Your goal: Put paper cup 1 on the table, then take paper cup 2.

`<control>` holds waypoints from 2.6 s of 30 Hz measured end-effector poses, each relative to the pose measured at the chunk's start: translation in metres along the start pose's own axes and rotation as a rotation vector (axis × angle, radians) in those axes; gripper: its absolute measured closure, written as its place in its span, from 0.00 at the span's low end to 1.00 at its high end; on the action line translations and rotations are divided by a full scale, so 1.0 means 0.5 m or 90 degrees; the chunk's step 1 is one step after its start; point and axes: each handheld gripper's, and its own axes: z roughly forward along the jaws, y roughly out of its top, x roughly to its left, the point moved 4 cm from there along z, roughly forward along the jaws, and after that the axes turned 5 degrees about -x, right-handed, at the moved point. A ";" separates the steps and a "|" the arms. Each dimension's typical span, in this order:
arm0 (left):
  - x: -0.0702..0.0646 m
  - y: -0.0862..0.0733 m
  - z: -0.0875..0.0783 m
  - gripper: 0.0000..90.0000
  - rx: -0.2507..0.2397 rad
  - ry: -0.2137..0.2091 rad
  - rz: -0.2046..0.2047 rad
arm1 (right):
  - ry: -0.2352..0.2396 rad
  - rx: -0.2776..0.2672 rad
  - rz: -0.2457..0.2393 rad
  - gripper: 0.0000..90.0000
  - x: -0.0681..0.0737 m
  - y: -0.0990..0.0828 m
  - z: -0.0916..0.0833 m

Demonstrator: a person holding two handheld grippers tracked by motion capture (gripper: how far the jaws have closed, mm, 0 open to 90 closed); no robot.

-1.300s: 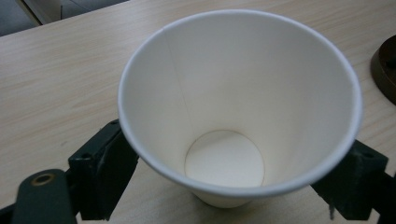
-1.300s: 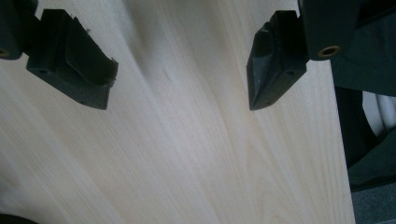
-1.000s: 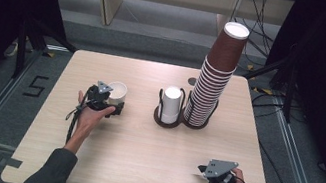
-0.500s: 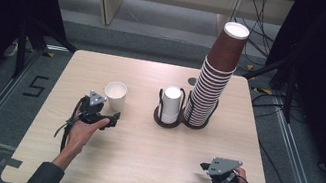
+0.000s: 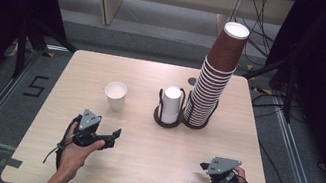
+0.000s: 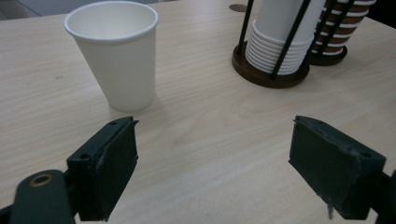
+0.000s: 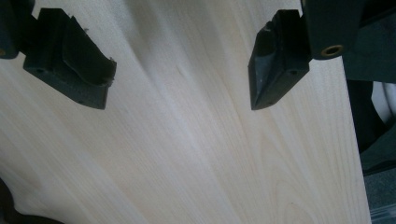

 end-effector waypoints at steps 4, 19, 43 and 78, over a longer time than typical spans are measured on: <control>-0.020 -0.023 -0.008 0.16 0.006 -0.014 0.002 | 0.001 0.002 0.004 0.25 0.001 0.000 0.001; -0.092 -0.097 -0.045 0.16 0.032 -0.062 0.047 | -0.011 -0.019 0.038 0.24 -0.013 0.002 -0.006; -0.129 -0.122 -0.047 0.16 0.040 -0.110 0.074 | -0.158 -0.162 0.137 0.19 -0.128 0.119 -0.131; -0.121 -0.127 -0.045 0.16 0.053 -0.117 0.076 | -0.234 -0.269 0.154 0.17 -0.301 0.392 -0.241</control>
